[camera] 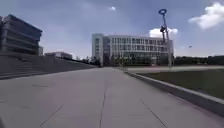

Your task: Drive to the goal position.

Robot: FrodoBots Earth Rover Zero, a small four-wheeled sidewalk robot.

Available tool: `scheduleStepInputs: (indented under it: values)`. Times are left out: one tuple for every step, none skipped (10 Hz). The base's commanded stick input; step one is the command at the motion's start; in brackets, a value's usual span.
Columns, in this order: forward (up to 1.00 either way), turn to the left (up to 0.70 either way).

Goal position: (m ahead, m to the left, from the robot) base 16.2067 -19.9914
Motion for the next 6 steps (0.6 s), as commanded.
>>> scheduleStepInputs:
  values:
    - [0.70,0.00]
    - [0.70,0.00]
    - [0.70,0.00]
    - [0.70,0.00]
    - [0.70,0.00]
    - [0.70,0.00]
